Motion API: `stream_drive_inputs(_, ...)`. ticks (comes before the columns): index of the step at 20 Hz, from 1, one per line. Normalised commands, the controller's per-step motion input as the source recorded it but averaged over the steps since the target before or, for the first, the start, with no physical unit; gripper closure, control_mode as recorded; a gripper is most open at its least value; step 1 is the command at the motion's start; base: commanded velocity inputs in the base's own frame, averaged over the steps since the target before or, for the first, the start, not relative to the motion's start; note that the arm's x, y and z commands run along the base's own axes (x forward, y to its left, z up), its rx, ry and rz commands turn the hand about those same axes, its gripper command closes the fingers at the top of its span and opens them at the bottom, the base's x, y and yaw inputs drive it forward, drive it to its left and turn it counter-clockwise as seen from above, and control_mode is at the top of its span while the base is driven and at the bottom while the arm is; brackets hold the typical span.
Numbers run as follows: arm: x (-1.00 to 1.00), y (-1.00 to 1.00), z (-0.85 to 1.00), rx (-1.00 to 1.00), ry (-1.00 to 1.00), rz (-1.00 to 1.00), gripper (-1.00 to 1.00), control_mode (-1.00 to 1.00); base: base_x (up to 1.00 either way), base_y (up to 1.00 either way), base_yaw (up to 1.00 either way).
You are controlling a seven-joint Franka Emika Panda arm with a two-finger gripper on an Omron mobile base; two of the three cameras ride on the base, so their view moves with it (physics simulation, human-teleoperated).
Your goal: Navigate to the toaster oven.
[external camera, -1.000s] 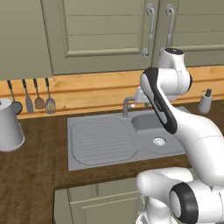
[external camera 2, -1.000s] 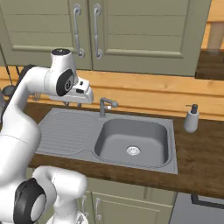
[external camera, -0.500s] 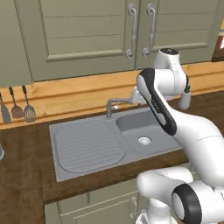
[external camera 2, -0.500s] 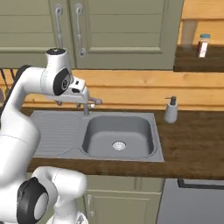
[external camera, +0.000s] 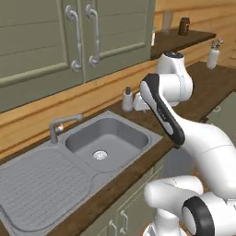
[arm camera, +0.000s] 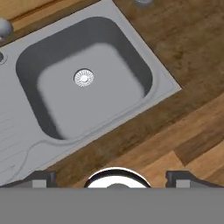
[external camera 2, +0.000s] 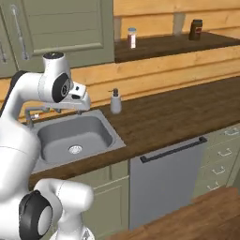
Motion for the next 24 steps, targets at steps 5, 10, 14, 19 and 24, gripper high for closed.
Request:
stream_drive_inputs(5, 0.00, 0.00, 0.00, 0.00, 0.00, 0.00, -1.00, 1.00, 0.00, -0.05, -0.91)
stream_drive_inputs(10, 0.00, 0.00, 0.00, 0.00, 0.00, 0.00, -1.00, 1.00, 0.00, -0.11, -0.89)
stream_drive_inputs(14, 0.00, 0.00, 0.00, 0.00, 0.00, 0.00, -1.00, 1.00, 0.00, -0.14, -0.88)
stream_drive_inputs(19, 0.00, 0.00, 0.00, 0.00, 0.00, 0.00, -1.00, 1.00, 0.01, -0.09, -0.88)
stream_drive_inputs(24, 0.00, 0.00, 0.00, 0.00, 0.00, 0.00, -1.00, 1.00, 0.09, -0.04, -0.83)
